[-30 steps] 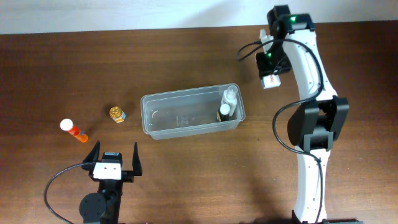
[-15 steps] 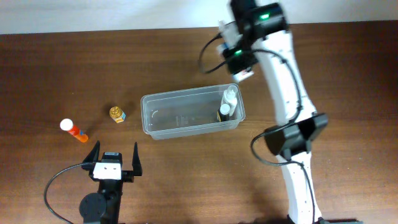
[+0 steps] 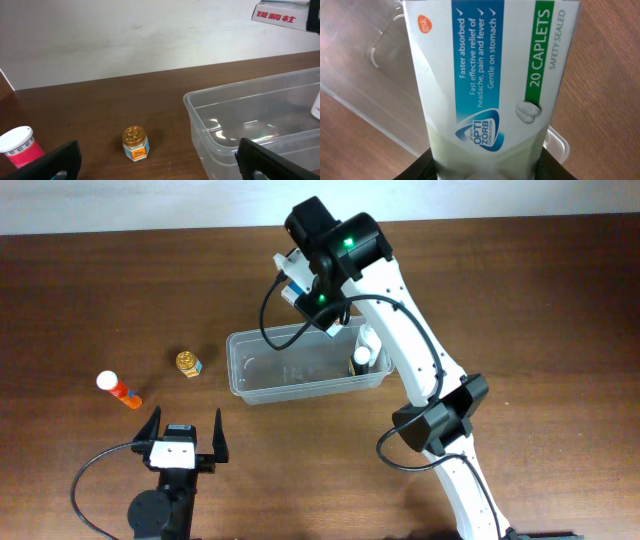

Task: Pack container
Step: 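Carry the Panadol box over the container and lower it inside, then lay the Panadol box flat in the container and open the right gripper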

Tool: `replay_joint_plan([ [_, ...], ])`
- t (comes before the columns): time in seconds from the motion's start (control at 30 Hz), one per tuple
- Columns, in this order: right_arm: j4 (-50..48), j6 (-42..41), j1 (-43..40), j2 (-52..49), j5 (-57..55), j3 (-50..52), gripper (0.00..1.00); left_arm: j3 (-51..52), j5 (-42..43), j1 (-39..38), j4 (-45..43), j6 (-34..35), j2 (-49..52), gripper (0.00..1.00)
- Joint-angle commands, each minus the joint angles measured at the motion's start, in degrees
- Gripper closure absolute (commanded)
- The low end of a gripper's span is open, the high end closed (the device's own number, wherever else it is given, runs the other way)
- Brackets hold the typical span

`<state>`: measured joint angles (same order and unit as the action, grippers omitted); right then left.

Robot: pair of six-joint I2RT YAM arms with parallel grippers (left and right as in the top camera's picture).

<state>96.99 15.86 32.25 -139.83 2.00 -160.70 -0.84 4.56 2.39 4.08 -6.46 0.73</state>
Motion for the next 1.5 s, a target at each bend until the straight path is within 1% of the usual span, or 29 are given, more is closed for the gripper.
replay_joint_plan([
  [0.0,0.35,2.56,1.22,0.94,0.59,1.03,0.58,0.33,0.61,0.39,0.07,-0.52,-0.39,0.01],
  [0.07,0.35,4.57,1.22,0.94,1.33,3.04,0.59,0.33,0.61,0.39,0.07,-0.52,-0.39,0.01],
  [0.1,0.35,7.76,1.20,0.94,3.48,5.79,0.62,0.33,0.61,0.39,0.07,-0.52,-0.39,0.01],
  [0.23,0.35,15.78,1.22,0.94,8.07,12.76,0.62,0.33,0.61,0.39,0.04,-0.52,-0.39,0.01],
  [0.33,0.35,19.21,1.22,0.94,9.92,17.33,0.62,0.33,0.61,0.39,0.04,-0.52,-0.39,0.01],
  [0.43,0.35,22.25,1.22,0.94,11.54,19.85,0.62,0.33,0.61,0.39,0.07,-0.52,-0.39,0.01],
  [0.63,0.31,30.40,1.20,0.92,16.24,21.00,0.62,0.33,0.61,0.39,0.04,-0.52,-0.39,0.01],
  [0.83,0.09,36.33,1.11,0.81,17.64,21.00,0.62,0.33,0.61,0.39,0.07,-0.52,-0.39,0.01],
  [1.03,-1.33,39.60,1.05,0.79,17.66,21.00,0.62,0.33,0.61,0.39,0.07,-0.52,-0.39,0.01],
  [1.23,-4.74,39.65,1.03,0.57,14.03,21.00,0.63,0.33,0.61,0.39,0.07,-0.52,-0.39,0.01],
  [1.3,-5.55,39.65,1.01,0.52,12.70,21.00,0.64,0.33,0.59,0.39,0.07,-0.52,-0.39,0.01],
  [1.4,-6.16,39.65,0.70,0.48,11.85,21.00,0.70,0.33,0.59,0.39,0.07,-0.52,-0.39,0.01],
  [1.47,-6.25,39.65,0.28,0.46,11.85,21.03,0.70,0.33,0.61,0.39,0.07,-0.52,-0.39,0.01],
])
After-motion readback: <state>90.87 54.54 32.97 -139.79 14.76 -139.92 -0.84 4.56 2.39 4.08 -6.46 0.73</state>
